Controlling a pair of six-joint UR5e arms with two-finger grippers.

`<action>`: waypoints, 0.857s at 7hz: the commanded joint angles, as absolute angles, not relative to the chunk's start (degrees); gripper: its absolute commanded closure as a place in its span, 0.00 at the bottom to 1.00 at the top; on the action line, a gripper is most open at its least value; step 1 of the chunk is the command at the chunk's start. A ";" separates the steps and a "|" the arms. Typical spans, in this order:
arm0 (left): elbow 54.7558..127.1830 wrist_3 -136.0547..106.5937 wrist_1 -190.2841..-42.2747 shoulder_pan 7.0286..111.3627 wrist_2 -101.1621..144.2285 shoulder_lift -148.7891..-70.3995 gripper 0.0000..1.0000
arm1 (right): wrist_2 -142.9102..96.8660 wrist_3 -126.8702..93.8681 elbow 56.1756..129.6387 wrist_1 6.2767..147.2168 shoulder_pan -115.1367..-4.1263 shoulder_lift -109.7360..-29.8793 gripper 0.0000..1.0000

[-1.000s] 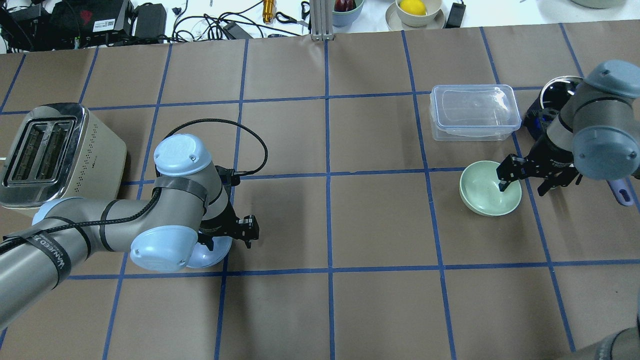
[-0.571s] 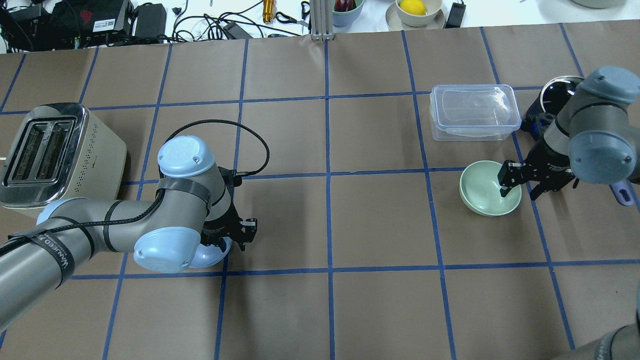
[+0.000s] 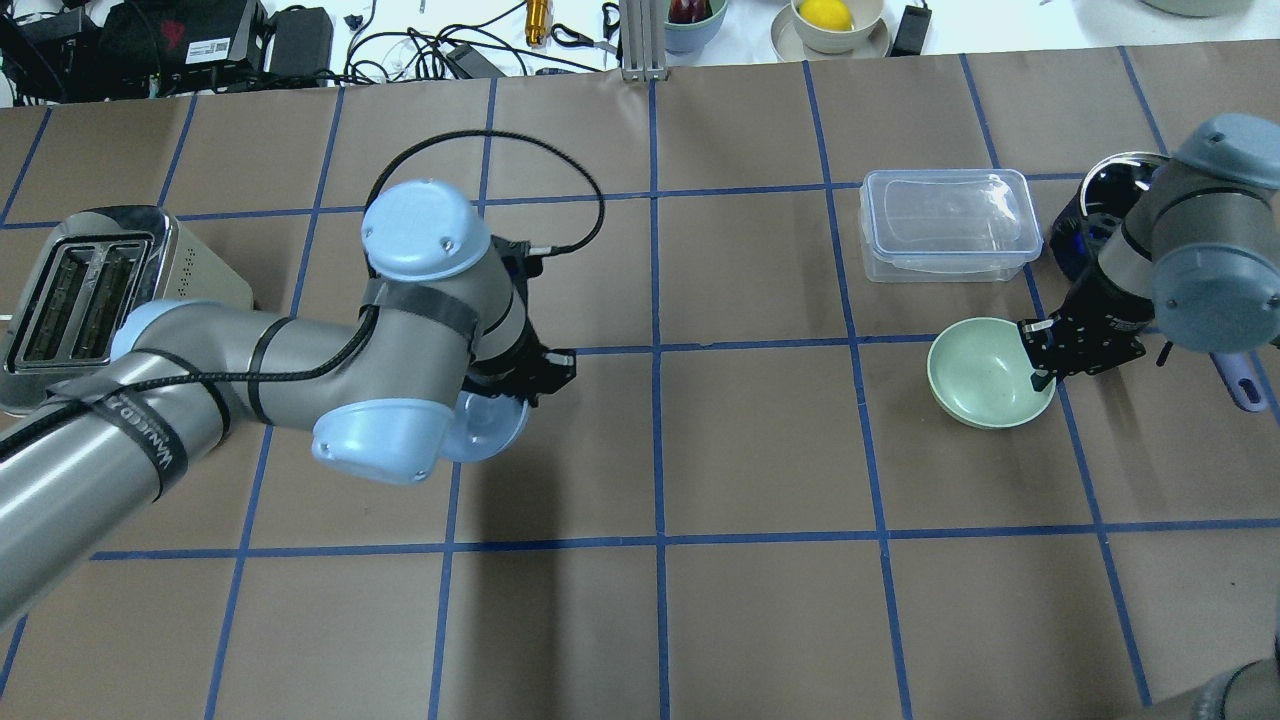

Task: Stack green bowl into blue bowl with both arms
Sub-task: 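Lift blue bowl with left gripper while right gripper lifts green bowl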

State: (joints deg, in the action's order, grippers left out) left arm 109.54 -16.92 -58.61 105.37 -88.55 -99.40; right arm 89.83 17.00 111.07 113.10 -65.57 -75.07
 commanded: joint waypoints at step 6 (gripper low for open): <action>83.06 -30.49 -56.25 114.52 -89.98 -125.67 1.00 | 86.93 18.28 94.83 93.34 -66.00 -76.12 1.00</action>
